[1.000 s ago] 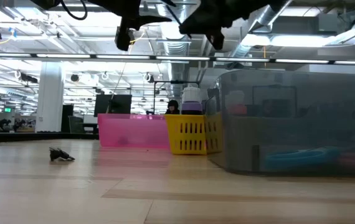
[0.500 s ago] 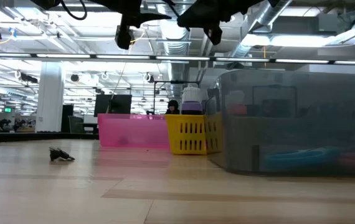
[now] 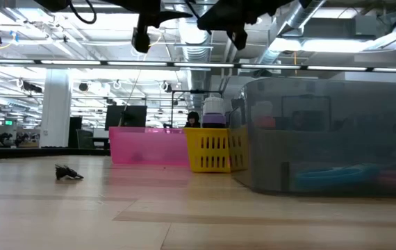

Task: Pick & Place Paint Supplies
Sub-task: Put the eyeshadow brush into the red bin

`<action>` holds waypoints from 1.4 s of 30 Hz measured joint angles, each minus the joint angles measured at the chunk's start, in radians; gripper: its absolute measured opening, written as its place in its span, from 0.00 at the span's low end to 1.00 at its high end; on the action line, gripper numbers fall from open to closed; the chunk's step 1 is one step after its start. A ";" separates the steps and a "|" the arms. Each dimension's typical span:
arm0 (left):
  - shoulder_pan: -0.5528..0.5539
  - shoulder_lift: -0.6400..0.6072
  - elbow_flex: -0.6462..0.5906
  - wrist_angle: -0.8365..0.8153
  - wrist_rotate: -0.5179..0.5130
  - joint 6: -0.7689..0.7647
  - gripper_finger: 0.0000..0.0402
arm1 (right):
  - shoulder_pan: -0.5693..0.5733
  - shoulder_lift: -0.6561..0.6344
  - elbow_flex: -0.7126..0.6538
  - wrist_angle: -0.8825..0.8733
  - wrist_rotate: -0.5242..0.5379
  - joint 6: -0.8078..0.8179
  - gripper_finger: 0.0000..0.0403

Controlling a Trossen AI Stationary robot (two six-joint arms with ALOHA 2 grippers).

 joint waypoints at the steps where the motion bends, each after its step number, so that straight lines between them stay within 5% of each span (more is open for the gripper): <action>1: 0.004 0.000 0.000 0.000 0.000 0.000 0.22 | 0.002 0.000 0.000 0.001 0.000 0.000 0.01; 14: 0.011 0.000 -0.003 0.054 -0.018 0.013 0.03 | 0.003 -0.001 0.001 0.013 0.001 0.002 0.01; 19: 0.011 0.000 -0.002 0.068 -0.068 -0.010 0.03 | 0.004 -0.001 0.001 0.054 0.000 -0.023 0.13; 30: 0.118 -0.001 0.001 0.092 -0.171 -0.291 0.02 | -0.013 -0.021 0.000 0.046 0.002 -0.035 0.42; 36: 0.231 0.000 0.001 0.032 -0.181 -0.415 0.02 | -0.011 -0.047 0.000 0.021 -0.004 -0.055 0.45; 42: 0.353 0.000 0.120 -0.274 -0.031 -0.735 0.02 | -0.013 -0.105 0.000 0.021 -0.003 -0.097 0.43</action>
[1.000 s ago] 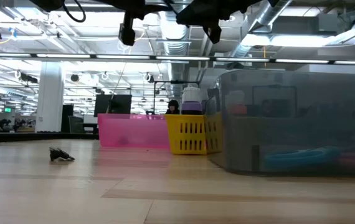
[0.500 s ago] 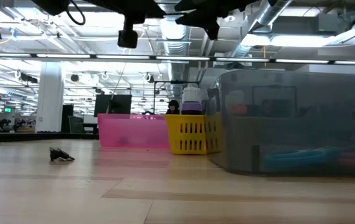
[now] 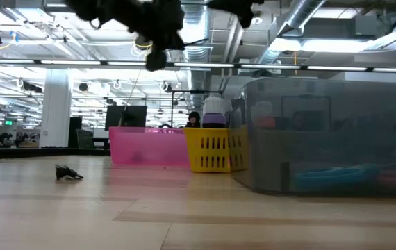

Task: Pick & Place Paint Supplies
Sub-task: Put the eyeshadow brush into the red bin

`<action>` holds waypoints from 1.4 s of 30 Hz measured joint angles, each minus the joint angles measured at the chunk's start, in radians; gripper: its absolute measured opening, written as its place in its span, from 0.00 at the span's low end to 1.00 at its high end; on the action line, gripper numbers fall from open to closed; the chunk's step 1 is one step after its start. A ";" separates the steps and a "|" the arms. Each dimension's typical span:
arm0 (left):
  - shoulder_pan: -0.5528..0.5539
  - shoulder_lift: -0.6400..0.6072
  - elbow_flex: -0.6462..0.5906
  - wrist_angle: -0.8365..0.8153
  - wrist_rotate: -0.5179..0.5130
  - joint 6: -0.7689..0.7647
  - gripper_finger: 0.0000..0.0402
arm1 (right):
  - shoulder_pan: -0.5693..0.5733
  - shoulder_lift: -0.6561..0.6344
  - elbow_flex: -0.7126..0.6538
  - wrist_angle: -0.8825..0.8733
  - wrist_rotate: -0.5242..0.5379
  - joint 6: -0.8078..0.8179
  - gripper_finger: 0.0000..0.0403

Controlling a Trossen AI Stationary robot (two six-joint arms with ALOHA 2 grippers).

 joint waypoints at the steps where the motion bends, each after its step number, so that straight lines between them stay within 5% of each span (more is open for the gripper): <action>1: 0.020 0.000 0.041 -0.060 0.037 -0.063 0.02 | 0.001 -0.016 0.000 0.000 0.000 -0.007 0.42; 10: 0.226 0.000 0.532 -0.862 0.363 -0.657 0.02 | 0.005 -0.135 0.000 -0.105 0.003 -0.028 0.38; 16: 0.318 0.000 0.605 -1.211 0.643 -0.915 0.02 | 0.026 -0.167 -0.067 -0.128 0.003 -0.026 0.37; 23: 0.272 0.064 0.527 -1.277 0.763 -1.054 0.01 | 0.060 -0.175 -0.172 -0.114 0.006 0.033 0.37; 42: 0.217 0.464 0.500 -1.261 0.778 -1.175 0.01 | 0.270 -0.175 -0.265 -0.033 0.088 0.097 0.33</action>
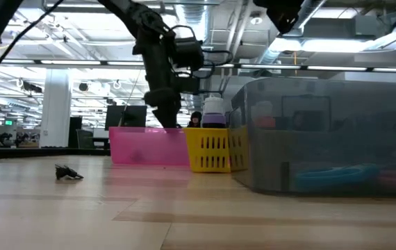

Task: Pick & Place Paint Supplies
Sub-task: Put the eyeshadow brush into the red bin, then put the brow brush into the red bin

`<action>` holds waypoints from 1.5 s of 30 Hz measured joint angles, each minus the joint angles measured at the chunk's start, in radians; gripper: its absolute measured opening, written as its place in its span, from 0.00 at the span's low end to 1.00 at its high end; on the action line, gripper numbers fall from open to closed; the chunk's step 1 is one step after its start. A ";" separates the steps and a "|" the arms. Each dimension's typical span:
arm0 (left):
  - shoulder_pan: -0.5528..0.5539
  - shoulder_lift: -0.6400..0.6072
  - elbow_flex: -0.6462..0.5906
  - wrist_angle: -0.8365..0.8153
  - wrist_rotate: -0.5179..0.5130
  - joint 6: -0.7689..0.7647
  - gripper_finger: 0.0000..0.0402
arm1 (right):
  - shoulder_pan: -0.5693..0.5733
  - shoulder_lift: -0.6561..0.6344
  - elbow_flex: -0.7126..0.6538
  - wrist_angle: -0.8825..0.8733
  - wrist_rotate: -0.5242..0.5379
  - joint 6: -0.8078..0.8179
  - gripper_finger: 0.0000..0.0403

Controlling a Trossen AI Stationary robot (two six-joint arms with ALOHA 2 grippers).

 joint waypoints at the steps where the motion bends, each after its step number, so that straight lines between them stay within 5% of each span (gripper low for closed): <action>1: 0.001 0.009 0.000 0.005 0.000 0.000 0.01 | 0.011 0.000 0.000 0.001 0.012 0.000 0.33; 12: 0.069 0.059 0.001 0.041 -0.043 0.049 0.01 | 0.081 0.000 0.000 0.004 0.101 -0.019 0.33; 45: 0.127 0.067 0.000 0.076 -0.045 0.107 0.11 | 0.081 0.000 0.000 0.024 0.102 -0.018 0.33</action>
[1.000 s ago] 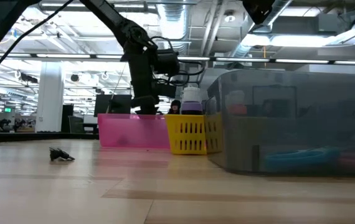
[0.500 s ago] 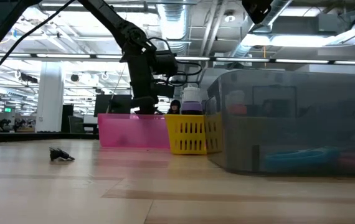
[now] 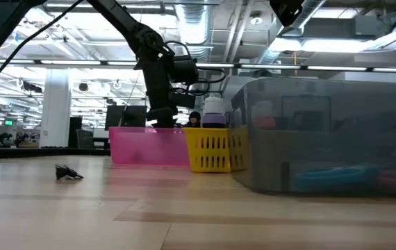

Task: Pick & Place Paint Supplies
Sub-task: Put the brow brush into the red bin

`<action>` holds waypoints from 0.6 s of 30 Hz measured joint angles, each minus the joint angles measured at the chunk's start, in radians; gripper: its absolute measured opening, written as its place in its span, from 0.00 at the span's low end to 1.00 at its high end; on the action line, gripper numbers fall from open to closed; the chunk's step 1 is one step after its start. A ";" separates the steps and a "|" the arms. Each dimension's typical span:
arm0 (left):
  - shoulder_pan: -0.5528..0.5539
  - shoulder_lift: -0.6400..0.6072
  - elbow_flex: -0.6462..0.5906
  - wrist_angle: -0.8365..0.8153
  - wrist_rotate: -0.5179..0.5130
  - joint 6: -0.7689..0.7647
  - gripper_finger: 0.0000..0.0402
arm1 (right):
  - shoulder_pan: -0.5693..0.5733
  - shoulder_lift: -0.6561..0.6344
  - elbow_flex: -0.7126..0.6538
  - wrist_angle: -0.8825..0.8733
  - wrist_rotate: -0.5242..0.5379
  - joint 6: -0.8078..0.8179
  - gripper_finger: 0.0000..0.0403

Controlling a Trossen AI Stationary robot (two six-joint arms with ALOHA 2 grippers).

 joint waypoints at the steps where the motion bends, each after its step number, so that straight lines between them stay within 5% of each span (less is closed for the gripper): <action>1: 0.000 0.000 0.000 0.001 0.000 0.000 0.11 | 0.000 0.000 0.000 0.000 0.000 0.000 0.33; 10: 0.000 -0.014 0.000 -0.010 0.000 0.008 0.17 | 0.000 0.000 0.000 0.001 0.000 0.001 0.33; 18: -0.010 -0.174 0.000 -0.097 0.074 0.096 0.21 | -0.002 0.000 0.001 -0.002 0.000 0.011 0.33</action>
